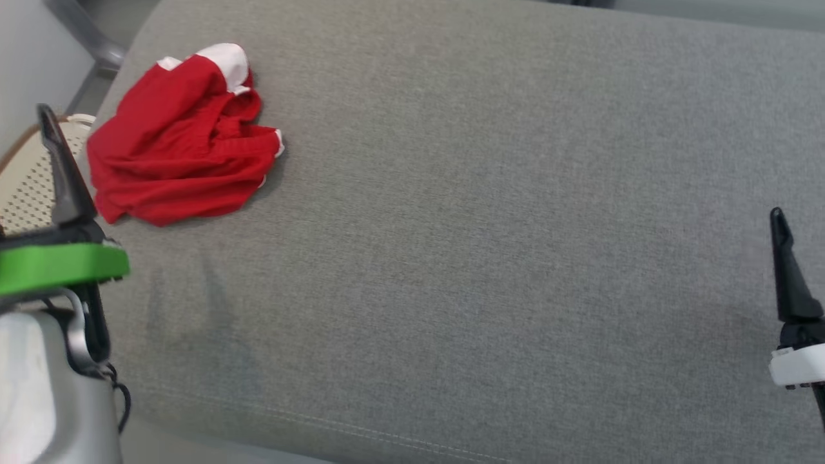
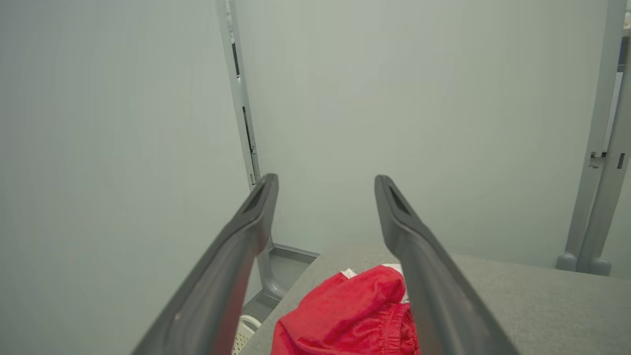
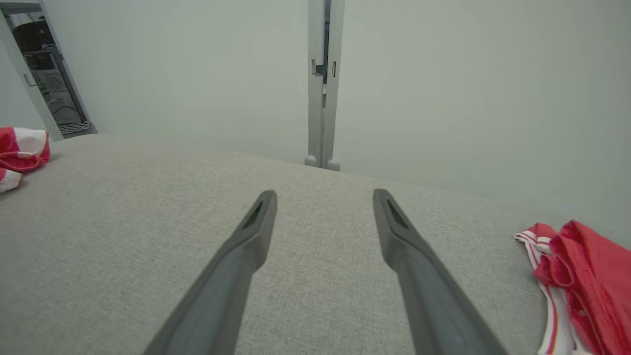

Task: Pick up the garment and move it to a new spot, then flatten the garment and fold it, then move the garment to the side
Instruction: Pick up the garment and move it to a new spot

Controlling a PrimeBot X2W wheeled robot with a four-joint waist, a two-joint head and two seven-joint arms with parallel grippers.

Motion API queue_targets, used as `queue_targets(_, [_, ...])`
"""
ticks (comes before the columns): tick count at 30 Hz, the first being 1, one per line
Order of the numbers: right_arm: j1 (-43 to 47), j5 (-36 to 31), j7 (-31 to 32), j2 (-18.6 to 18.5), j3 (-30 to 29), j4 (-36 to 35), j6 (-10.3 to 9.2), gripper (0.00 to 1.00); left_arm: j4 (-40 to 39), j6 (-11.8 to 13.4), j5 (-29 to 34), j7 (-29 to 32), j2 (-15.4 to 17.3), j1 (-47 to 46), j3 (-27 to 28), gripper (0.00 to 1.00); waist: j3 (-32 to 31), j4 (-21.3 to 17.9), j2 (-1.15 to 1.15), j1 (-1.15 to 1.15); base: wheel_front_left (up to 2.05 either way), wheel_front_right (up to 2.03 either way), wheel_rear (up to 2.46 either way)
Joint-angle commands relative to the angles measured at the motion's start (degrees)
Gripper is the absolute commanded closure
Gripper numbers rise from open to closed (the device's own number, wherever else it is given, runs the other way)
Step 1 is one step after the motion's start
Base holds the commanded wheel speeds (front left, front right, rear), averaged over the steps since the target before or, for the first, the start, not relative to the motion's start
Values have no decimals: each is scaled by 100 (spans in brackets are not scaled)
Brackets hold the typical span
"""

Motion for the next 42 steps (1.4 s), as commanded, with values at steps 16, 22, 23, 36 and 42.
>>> queue_targets(16, [-82,217,44,-384,-961,-685,-10,0,2416,-250,-195,138,791,-2587,187,0,2069,-1163,0,0,0,0,0])
queue_targets(22, [-143,219,91,-424,-995,-766,-10,0,3569,-299,-141,555,1007,-2955,24,0,2191,-1177,0,0,0,0,0])
queue_targets(23, [-145,217,95,-423,-997,-767,-10,0,3699,-281,-118,599,1038,-2999,2,0,2196,-1178,0,0,0,0,0])
queue_targets(36, [-236,186,96,-354,-834,-669,-10,0,4943,-430,-262,1298,1207,-3267,-212,100,2043,-1204,0,0,0,0,0])
queue_targets(42, [-297,179,26,-267,-674,-497,-10,0,5052,-469,-244,1003,1341,-3427,-311,100,1784,-1299,0,0,0,0,0])
